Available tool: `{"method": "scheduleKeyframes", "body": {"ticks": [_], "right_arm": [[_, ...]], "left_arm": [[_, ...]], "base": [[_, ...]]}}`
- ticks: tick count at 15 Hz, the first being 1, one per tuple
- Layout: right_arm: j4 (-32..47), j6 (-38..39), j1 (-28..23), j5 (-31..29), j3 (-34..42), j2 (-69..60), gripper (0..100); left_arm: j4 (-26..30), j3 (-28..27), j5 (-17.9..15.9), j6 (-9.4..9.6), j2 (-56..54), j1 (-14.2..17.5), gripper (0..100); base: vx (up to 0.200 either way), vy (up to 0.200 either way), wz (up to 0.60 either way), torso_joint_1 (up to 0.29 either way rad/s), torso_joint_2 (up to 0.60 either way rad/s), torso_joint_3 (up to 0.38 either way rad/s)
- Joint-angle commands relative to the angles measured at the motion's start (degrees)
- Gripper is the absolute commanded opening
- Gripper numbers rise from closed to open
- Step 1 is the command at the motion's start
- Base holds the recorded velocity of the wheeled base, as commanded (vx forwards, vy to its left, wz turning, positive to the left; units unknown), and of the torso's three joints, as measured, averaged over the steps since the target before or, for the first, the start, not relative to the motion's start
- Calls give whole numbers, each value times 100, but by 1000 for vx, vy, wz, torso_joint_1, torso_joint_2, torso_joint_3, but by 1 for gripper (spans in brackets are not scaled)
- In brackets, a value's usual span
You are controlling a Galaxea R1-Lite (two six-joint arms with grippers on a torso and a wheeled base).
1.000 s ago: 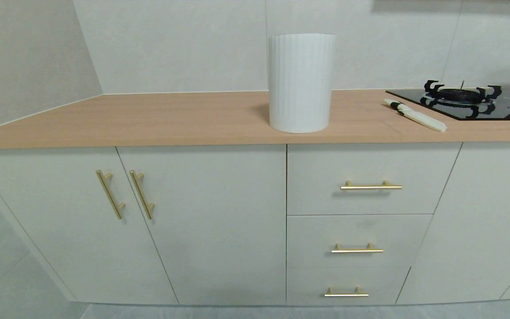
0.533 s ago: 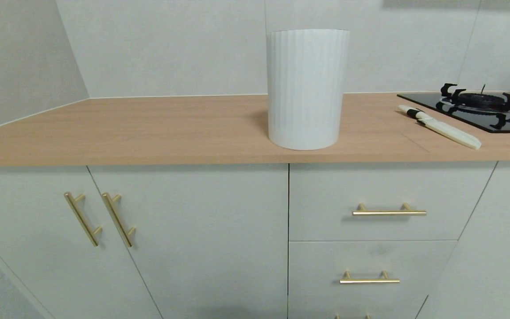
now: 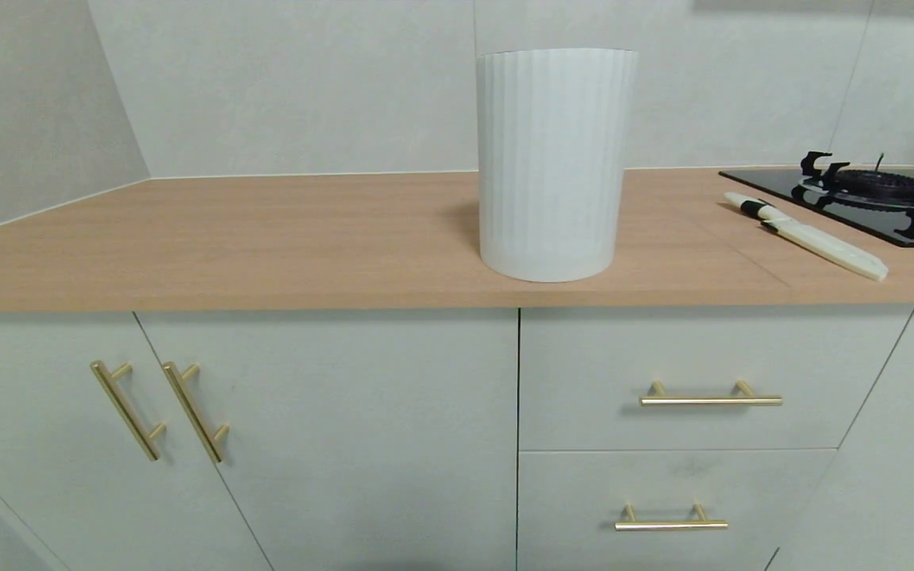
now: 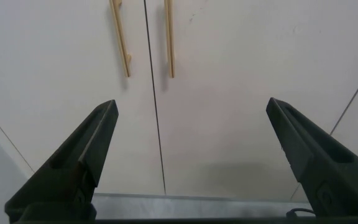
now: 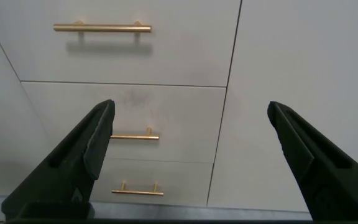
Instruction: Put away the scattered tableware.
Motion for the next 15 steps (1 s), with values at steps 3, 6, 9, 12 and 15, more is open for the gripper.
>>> {"method": "scheduleKeyframes", "body": {"ticks": [3, 6, 9, 12, 15], "right_arm": [[-2, -4, 5, 2, 0, 7, 100], [-2, -4, -4, 2, 0, 7, 100], [-2, -4, 5, 2, 0, 7, 100], [-2, -4, 5, 2, 0, 7, 100], [-2, -4, 5, 2, 0, 7, 100]], "left_arm": [[2, 0, 2, 10, 2, 2, 100], [-7, 0, 2, 1, 2, 2, 100], [2, 0, 2, 1, 2, 2, 100], [2, 0, 2, -8, 2, 2, 100], [2, 0, 2, 1, 2, 2, 100]], "base": [[0, 0, 0, 0, 0, 0], [0, -200, 0, 1, 5, 1], [0, -67, 0, 4, -1, -6], [0, 0, 0, 0, 0, 0], [0, 0, 0, 0, 0, 0]]}}
